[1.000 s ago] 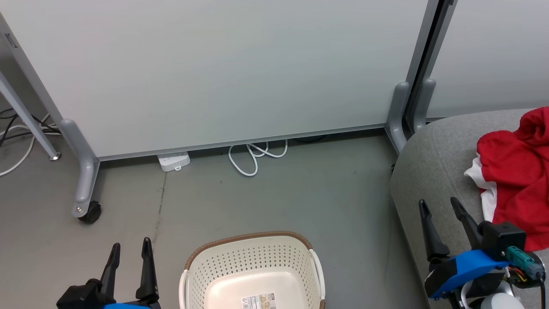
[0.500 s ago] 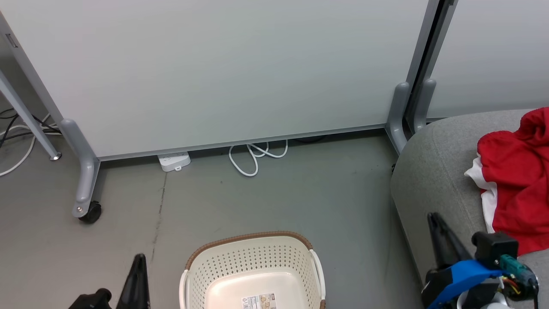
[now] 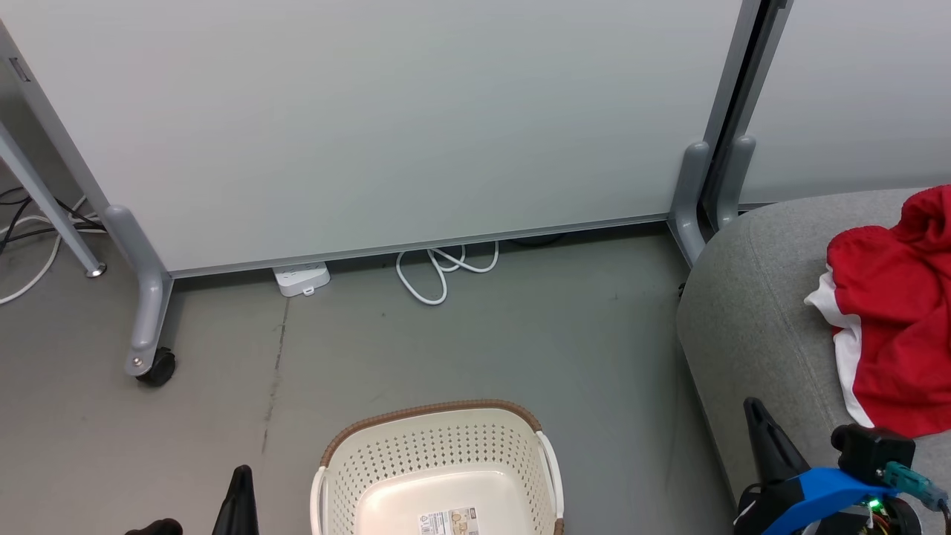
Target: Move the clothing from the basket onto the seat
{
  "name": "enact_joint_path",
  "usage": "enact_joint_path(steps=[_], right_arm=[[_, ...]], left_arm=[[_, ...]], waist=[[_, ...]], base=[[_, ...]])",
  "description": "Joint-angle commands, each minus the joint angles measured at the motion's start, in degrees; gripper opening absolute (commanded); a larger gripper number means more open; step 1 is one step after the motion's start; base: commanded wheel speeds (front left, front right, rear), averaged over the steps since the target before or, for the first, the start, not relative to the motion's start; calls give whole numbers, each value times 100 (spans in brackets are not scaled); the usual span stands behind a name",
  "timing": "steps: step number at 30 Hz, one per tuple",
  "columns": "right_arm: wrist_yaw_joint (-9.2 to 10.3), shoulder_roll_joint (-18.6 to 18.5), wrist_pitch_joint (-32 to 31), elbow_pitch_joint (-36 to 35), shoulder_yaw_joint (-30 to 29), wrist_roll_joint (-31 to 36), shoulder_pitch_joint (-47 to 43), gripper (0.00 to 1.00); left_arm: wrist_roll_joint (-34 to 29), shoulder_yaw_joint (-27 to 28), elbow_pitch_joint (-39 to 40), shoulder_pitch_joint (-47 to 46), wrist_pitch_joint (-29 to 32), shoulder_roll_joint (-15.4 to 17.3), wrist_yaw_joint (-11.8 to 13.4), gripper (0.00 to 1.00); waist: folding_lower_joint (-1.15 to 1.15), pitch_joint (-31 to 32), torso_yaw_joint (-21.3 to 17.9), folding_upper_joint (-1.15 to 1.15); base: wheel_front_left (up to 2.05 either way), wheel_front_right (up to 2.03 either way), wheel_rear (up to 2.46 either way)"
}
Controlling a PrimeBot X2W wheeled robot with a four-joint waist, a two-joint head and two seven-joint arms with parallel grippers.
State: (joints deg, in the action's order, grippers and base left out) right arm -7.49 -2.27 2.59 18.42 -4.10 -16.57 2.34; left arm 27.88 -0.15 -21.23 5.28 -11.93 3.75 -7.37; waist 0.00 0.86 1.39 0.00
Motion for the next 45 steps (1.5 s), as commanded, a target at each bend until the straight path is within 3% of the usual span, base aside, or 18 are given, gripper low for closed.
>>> enact_joint_path(steps=[1,19,45], right_arm=[[0,-20,-25,-119,-14,-264,126,0],[0,-34,-243,-219,-68,-2123,208,0],[0,-51,-482,-306,-132,-4045,295,0]], left_arm=[[222,62,125,-210,47,21,-2,0],[1801,220,286,-466,502,-4,-5,0],[3438,387,450,-734,982,-32,-10,0]], waist=[[0,-1,-2,0],[0,-18,-25,0],[0,-41,-55,0]], base=[[0,0,0],[0,0,0],[0,0,0]])
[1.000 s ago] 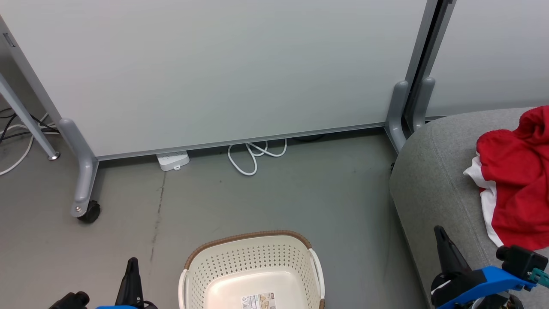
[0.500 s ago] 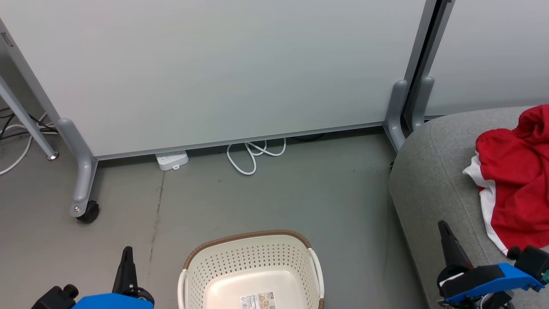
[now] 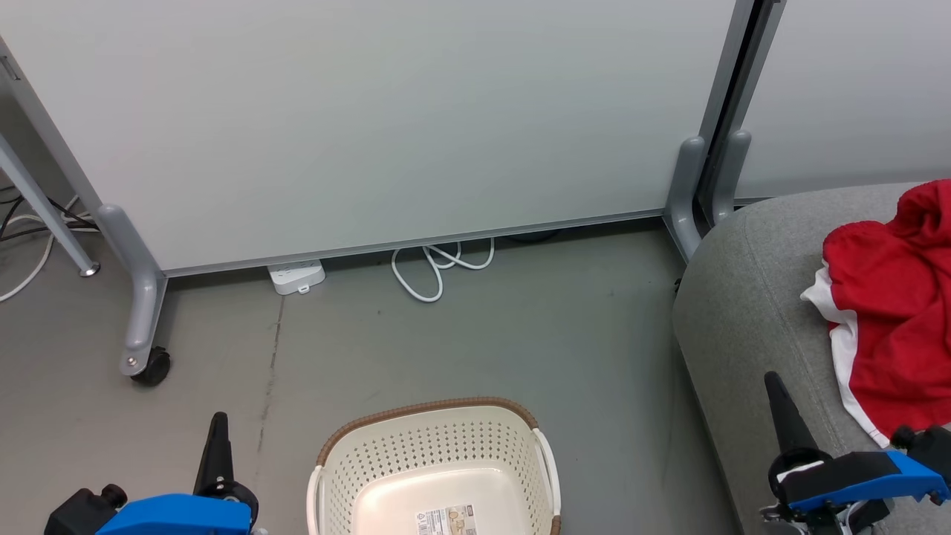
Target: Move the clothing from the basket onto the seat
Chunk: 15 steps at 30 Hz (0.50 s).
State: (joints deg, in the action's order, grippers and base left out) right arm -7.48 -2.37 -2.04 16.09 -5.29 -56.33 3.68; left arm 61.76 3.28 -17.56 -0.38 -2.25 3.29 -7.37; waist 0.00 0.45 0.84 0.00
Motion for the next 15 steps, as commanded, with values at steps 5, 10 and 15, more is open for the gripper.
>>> enact_joint_path(steps=[5,10,15], right_arm=[[-2,-45,-59,-89,-24,-401,169,0],[-2,-47,-96,-102,-34,-717,177,0],[-2,-49,-137,-116,-43,-1022,191,0]], left_arm=[[333,73,110,-208,95,9,-10,0],[604,100,134,-251,174,4,-11,0],[858,121,160,-294,253,-1,-12,0]], waist=[[0,-4,-6,0],[0,-9,-12,0],[0,-13,-18,0]], base=[[0,0,0],[0,0,0],[0,0,0]])
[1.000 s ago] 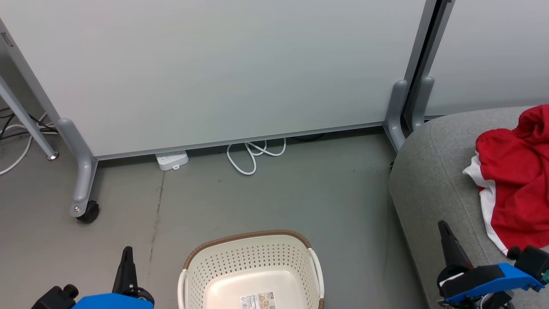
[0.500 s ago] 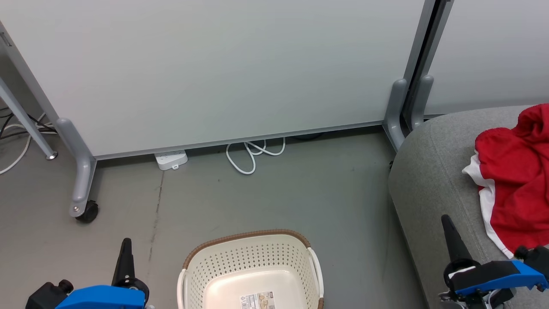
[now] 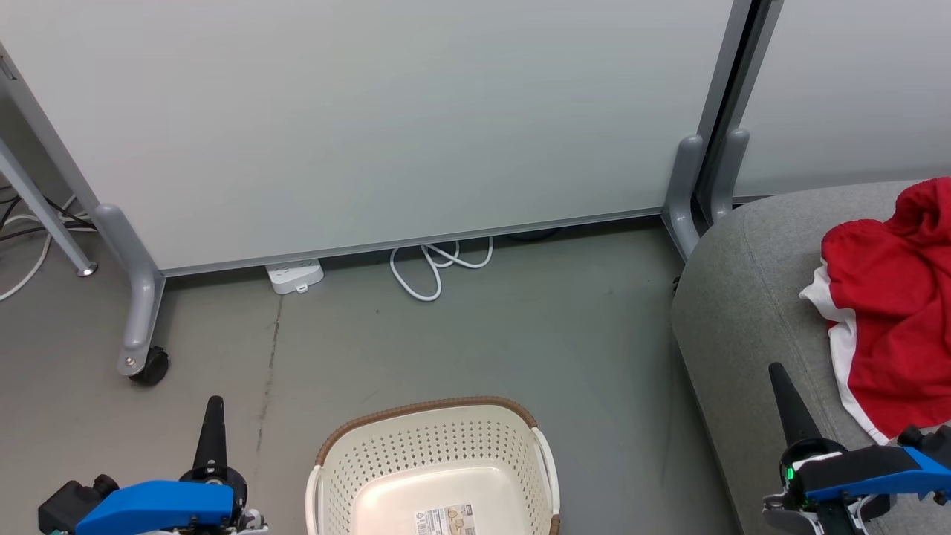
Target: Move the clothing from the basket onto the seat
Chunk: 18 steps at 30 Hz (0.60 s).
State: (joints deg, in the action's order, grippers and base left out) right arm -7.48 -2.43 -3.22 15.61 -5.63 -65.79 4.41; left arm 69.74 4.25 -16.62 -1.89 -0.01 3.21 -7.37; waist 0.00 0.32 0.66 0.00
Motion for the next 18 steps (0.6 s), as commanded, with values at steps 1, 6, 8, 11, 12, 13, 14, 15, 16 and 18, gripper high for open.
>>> enact_joint_path(steps=[1,6,8,11,12,13,14,15,16,18], right_arm=[[-2,-44,-27,-71,-12,-132,121,0],[-2,-46,-64,-83,-21,-421,138,0],[-2,-47,-75,-89,-25,-529,143,0],[-2,-48,-96,-96,-31,-699,151,0],[-2,-49,-104,-99,-32,-750,154,0],[-2,-50,-112,-101,-34,-799,157,0],[-2,-50,-120,-103,-35,-851,161,0],[-2,-50,-118,-105,-37,-905,163,0],[-2,-51,-127,-107,-39,-959,167,0],[-3,-52,-139,-112,-42,-1064,165,0]], left_arm=[[112,29,71,-148,43,5,-12,0],[353,51,97,-184,110,0,-13,0],[449,62,104,-200,140,-2,-14,0],[587,78,118,-224,182,-5,-14,0],[631,83,120,-234,193,-5,-14,0],[676,88,126,-244,209,-6,-15,0],[722,92,131,-253,219,-7,-15,0],[767,98,137,-260,236,-8,-15,0],[814,102,141,-262,245,-8,-15,0],[902,112,146,-264,272,-11,-15,0]], waist=[[0,-1,-1,0],[0,-5,-7,0],[0,-7,-10,0],[0,-10,-13,0],[0,-11,-14,0],[0,-12,-16,0],[0,-12,-17,0],[0,-13,-18,0],[0,-14,-19,0],[0,-16,-22,0]], base=[[0,0,0],[0,0,0],[0,0,0],[0,0,0],[0,0,0],[0,0,0],[0,0,0],[0,0,0],[0,0,0],[0,0,0]])
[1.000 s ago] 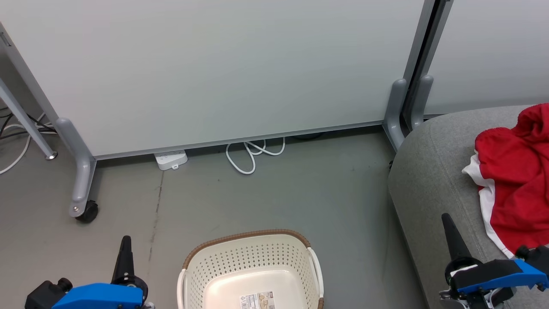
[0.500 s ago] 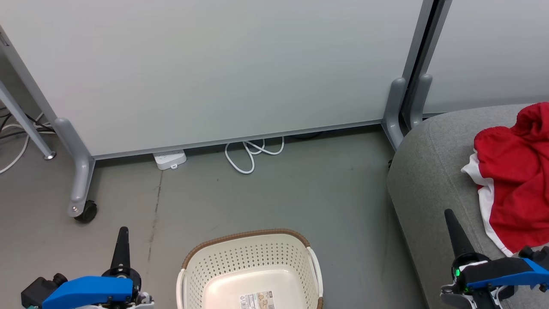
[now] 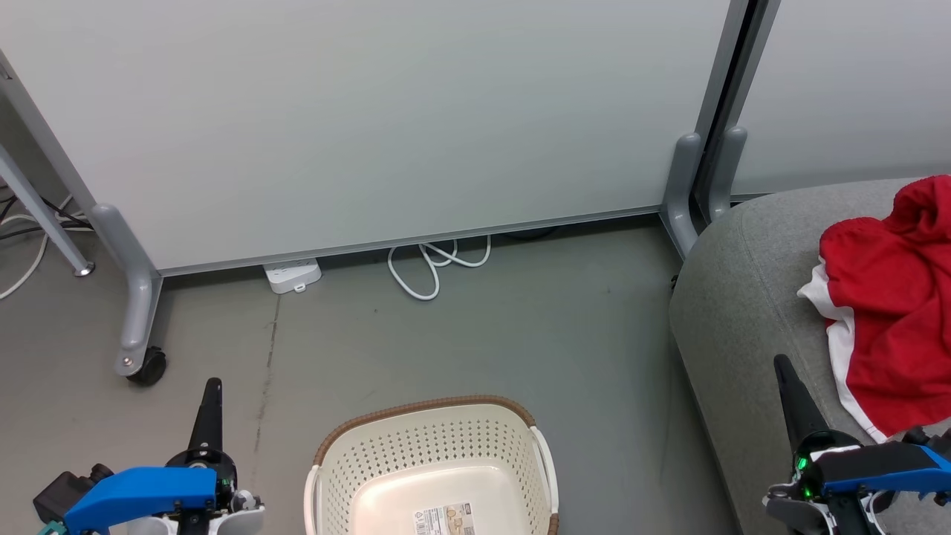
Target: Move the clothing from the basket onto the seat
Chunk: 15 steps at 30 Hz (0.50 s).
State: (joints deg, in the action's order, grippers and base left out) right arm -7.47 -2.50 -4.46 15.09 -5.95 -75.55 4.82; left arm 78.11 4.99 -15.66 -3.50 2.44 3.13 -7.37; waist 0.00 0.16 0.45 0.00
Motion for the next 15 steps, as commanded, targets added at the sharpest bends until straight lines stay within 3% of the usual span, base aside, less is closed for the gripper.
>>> enact_joint_path(steps=[1,15], right_arm=[[-3,-46,-26,-61,-13,-137,120,0],[-3,-49,-98,-87,-36,-805,136,0]], left_arm=[[105,43,53,-108,43,-2,-16,0],[674,100,107,-196,212,-12,-18,0]], waist=[[0,-1,-1,0],[0,-13,-18,0]], base=[[0,0,0],[0,0,0]])
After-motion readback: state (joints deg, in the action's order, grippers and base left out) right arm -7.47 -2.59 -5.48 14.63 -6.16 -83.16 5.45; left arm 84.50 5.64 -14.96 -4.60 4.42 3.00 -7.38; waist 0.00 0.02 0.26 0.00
